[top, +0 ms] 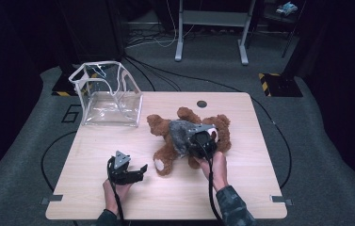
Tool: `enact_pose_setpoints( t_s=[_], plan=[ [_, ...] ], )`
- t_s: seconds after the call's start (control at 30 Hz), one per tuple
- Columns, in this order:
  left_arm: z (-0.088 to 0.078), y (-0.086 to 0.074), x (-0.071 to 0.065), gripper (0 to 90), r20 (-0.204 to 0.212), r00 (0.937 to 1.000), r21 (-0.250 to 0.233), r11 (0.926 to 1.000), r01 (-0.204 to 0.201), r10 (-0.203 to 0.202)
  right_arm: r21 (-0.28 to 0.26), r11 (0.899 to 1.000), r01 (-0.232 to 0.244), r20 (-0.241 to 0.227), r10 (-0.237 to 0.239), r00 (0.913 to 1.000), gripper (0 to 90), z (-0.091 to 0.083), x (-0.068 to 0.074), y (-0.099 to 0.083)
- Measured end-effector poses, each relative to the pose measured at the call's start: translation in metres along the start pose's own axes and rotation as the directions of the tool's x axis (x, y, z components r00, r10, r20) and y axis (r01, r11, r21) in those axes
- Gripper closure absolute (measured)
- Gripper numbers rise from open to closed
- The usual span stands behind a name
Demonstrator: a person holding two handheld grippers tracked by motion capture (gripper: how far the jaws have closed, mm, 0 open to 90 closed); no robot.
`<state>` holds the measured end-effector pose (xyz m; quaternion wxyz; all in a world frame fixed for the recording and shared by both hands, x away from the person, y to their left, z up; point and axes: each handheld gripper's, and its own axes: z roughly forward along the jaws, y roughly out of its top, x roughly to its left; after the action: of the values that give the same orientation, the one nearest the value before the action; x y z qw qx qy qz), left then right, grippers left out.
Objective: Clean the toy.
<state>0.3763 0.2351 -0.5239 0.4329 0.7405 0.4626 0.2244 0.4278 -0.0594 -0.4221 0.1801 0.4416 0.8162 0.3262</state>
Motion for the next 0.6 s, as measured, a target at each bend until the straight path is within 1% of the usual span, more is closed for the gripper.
enact_pose_setpoints(
  t_s=[0.07, 0.1, 0.17, 0.2, 0.23, 0.27, 0.3, 0.33, 0.37, 0.4, 0.43, 0.5, 0.57, 0.6],
  plan=[
    [0.0, -0.001, -0.001, 13.3, -0.002, 1.0, -0.003, 1.0, -0.002, 0.002, 0.002, 1.0, 0.014, -0.005, -0.014, 0.9999, 74.8, 0.003, 0.007, 0.01],
    [0.002, -0.001, -0.001, 13.4, -0.002, 1.0, 0.004, 1.0, -0.005, 0.005, 0.009, 1.0, 0.026, -0.009, -0.026, 0.9996, 74.8, 0.007, 0.011, 0.013],
    [0.003, -0.001, -0.002, 13.0, -0.01, 0.9999, 0.014, 0.9998, -0.013, 0.013, 0.037, 0.999, 0.029, -0.023, -0.028, 0.9993, 74.8, 0.014, 0.02, 0.015],
    [0.003, -0.001, -0.003, 13.0, -0.011, 0.9997, 0.017, 0.9996, -0.021, 0.021, 0.05, 0.998, 0.047, -0.026, -0.046, 0.9986, 74.8, 0.019, 0.024, 0.014],
    [0.003, -0.001, -0.004, 13.2, -0.016, 0.9995, 0.018, 0.9994, -0.028, 0.028, 0.058, 0.997, 0.058, -0.036, -0.056, 0.9978, 74.8, 0.024, 0.028, 0.013],
    [0.003, -0.001, -0.005, 13.3, -0.015, 0.9992, 0.022, 0.9991, -0.036, 0.036, 0.069, 0.996, 0.056, -0.049, -0.052, 0.9974, 74.8, 0.028, 0.032, 0.01],
    [0.003, -0.001, -0.006, 13.5, -0.023, 0.999, 0.021, 0.9991, -0.037, 0.038, 0.081, 0.995, 0.063, -0.059, -0.059, 0.9965, 74.8, 0.032, 0.035, 0.007],
    [0.003, -0.001, -0.005, 13.7, -0.023, 0.9988, 0.025, 0.9988, -0.043, 0.044, 0.092, 0.994, 0.062, -0.073, -0.055, 0.9958, 74.8, 0.035, 0.037, 0.004],
    [0.003, 0.0, -0.005, 13.8, -0.024, 0.9984, 0.045, 0.9977, -0.051, 0.052, 0.097, 0.994, 0.056, -0.085, -0.047, 0.9952, 74.8, 0.037, 0.039, 0.001],
    [0.005, 0.0, -0.006, 13.8, -0.03, 0.9982, 0.042, 0.9978, -0.05, 0.051, 0.106, 0.993, 0.059, -0.102, -0.048, 0.9936, 74.9, 0.039, 0.04, -0.003],
    [0.005, -0.001, -0.007, 13.8, -0.033, 0.9983, 0.039, 0.9982, -0.047, 0.048, 0.115, 0.992, 0.056, -0.113, -0.043, 0.9927, 74.8, 0.041, 0.042, -0.006],
    [0.006, 0.0, -0.007, 14.2, -0.038, 0.9979, 0.044, 0.9978, -0.05, 0.052, 0.116, 0.992, 0.049, -0.132, -0.033, 0.9907, 74.8, 0.042, 0.044, -0.01],
    [0.006, 0.0, -0.006, 14.5, -0.039, 0.9977, 0.055, 0.9971, -0.053, 0.055, 0.122, 0.992, 0.044, -0.154, -0.025, 0.9877, 74.8, 0.04, 0.044, -0.015],
    [0.006, 0.0, -0.006, 14.5, -0.037, 0.998, 0.053, 0.9974, -0.05, 0.052, 0.121, 0.992, 0.038, -0.167, -0.017, 0.9858, 74.8, 0.038, 0.045, -0.018]
  ],
)
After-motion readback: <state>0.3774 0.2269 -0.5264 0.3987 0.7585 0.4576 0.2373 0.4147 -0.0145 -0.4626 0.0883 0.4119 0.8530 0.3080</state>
